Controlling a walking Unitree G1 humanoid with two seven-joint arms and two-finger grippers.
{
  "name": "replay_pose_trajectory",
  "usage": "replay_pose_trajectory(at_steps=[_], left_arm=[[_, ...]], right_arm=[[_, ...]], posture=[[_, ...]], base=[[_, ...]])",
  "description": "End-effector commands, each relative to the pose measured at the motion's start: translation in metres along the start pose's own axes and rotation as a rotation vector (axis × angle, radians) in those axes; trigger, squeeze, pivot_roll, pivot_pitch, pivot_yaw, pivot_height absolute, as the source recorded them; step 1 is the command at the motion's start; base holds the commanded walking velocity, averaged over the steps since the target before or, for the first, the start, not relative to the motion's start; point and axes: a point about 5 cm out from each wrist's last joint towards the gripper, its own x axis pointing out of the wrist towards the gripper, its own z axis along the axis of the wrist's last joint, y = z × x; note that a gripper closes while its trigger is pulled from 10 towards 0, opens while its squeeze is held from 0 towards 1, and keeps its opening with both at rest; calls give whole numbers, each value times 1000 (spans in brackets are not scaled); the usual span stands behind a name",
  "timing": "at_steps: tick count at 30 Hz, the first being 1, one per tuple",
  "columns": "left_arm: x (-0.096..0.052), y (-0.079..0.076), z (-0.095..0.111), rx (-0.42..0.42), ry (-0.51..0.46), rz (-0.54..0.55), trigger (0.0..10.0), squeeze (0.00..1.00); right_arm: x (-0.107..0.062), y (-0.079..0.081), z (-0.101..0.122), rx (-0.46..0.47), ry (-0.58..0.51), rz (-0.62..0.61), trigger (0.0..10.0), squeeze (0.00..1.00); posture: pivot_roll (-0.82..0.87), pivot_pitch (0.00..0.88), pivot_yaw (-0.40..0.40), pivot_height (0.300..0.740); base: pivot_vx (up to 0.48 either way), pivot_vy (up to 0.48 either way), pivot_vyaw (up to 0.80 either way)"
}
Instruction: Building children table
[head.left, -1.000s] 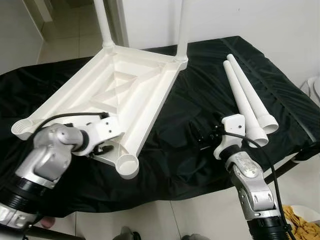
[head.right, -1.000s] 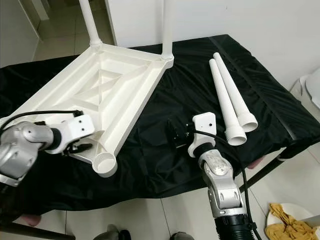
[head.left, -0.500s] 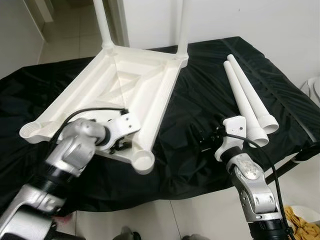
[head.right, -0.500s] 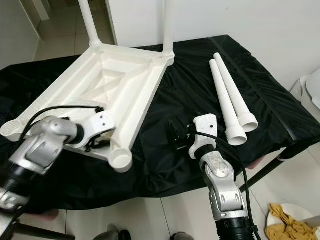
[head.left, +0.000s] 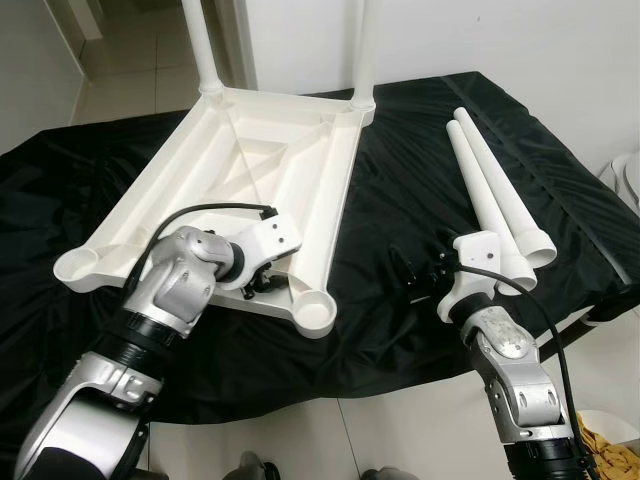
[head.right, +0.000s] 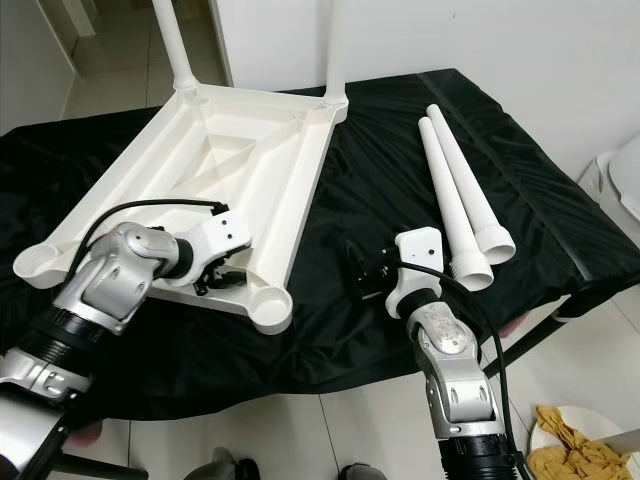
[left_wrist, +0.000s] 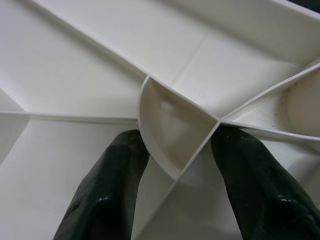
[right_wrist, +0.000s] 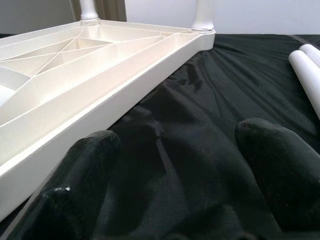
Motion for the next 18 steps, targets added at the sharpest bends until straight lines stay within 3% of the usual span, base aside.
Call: replay_pose_trajectory(at_steps=[1,18], left_arm=[[0,15,9,8,-30,269,10000,0],[17,2,33,20,-94,228,10000,0]], right_arm=[[1,0,4,25,-21,-18,10000,0],[4,-13,14,64,-82,-138,10000,0]], posture=[[-176,85,35,740],[-182,81,46,740]], base=[[0,0,0],[0,0,0]])
